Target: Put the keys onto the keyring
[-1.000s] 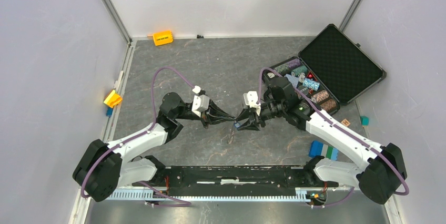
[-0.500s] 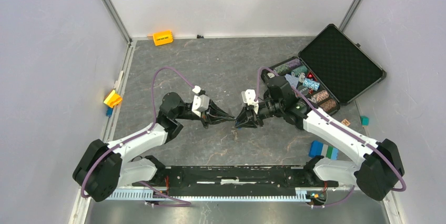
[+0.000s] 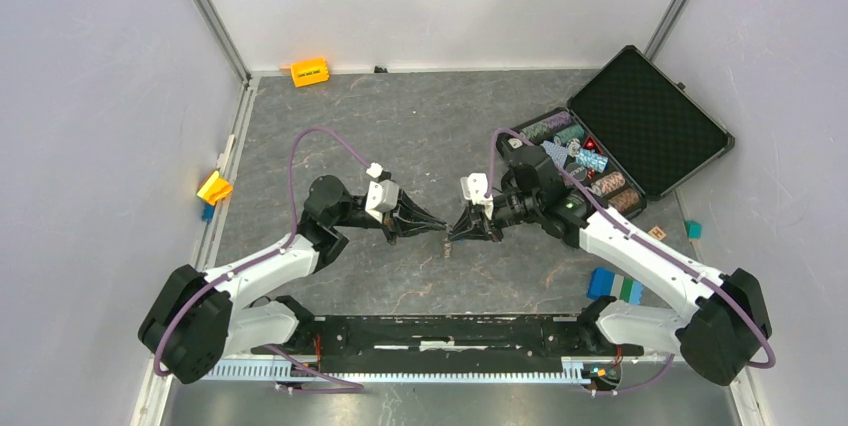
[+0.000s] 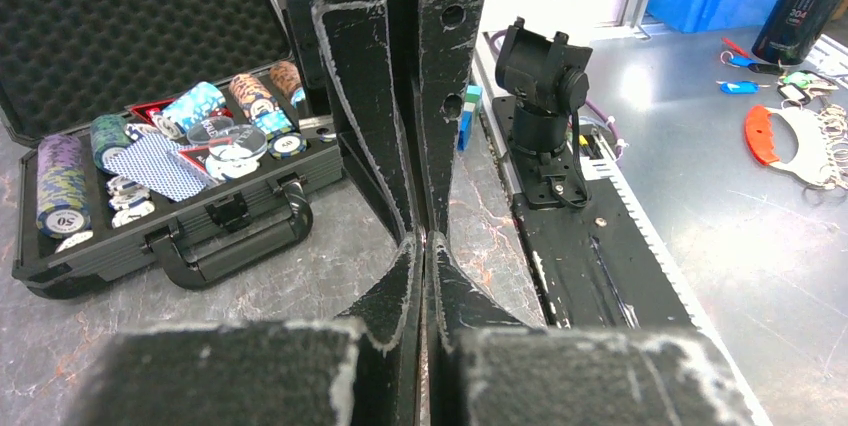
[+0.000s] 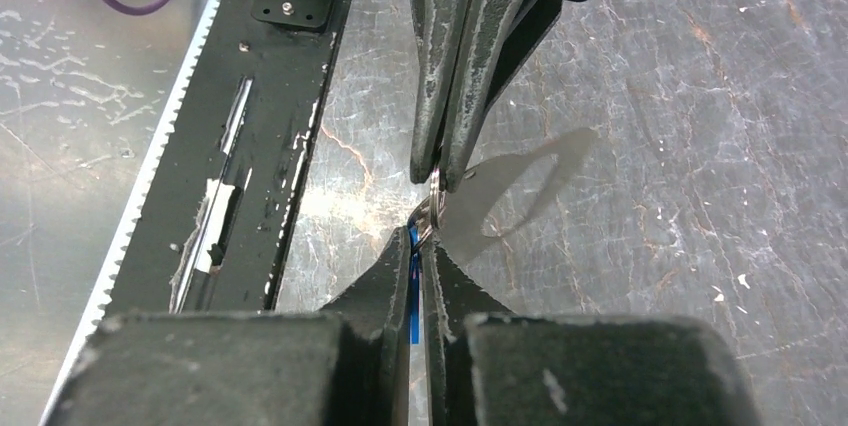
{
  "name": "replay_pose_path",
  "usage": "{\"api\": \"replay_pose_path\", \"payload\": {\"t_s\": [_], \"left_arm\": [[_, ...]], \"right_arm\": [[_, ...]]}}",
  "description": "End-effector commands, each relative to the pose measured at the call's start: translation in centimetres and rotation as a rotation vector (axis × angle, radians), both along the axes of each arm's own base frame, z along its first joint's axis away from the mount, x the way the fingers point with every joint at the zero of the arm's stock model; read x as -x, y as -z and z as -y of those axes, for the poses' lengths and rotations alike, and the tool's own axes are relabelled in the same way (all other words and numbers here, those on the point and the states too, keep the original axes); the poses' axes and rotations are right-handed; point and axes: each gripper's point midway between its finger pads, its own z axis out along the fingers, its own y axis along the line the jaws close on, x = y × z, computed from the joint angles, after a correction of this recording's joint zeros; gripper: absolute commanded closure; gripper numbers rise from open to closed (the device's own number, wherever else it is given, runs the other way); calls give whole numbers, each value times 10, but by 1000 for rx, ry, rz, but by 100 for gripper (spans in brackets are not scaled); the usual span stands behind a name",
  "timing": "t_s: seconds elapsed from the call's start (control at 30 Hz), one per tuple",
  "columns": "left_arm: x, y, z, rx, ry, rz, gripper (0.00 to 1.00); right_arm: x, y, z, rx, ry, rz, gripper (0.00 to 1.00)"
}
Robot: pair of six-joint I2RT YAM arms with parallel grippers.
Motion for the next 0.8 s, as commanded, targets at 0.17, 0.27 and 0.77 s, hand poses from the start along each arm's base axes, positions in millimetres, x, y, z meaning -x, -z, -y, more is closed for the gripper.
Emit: {"api": "replay_pose_path", "payload": {"t_s": [0.17, 0.27, 0.77], "left_arm": [[4, -6, -1, 7, 18, 46, 98], [3, -4, -1, 3, 19, 41, 98], [-8, -5, 4, -6, -16, -3, 98]], "right_arm": [[-15, -15, 14, 52, 73, 144, 94], [-18, -20, 16, 58, 89, 165, 94], [-21, -26, 11, 153, 107, 362, 91]]}}
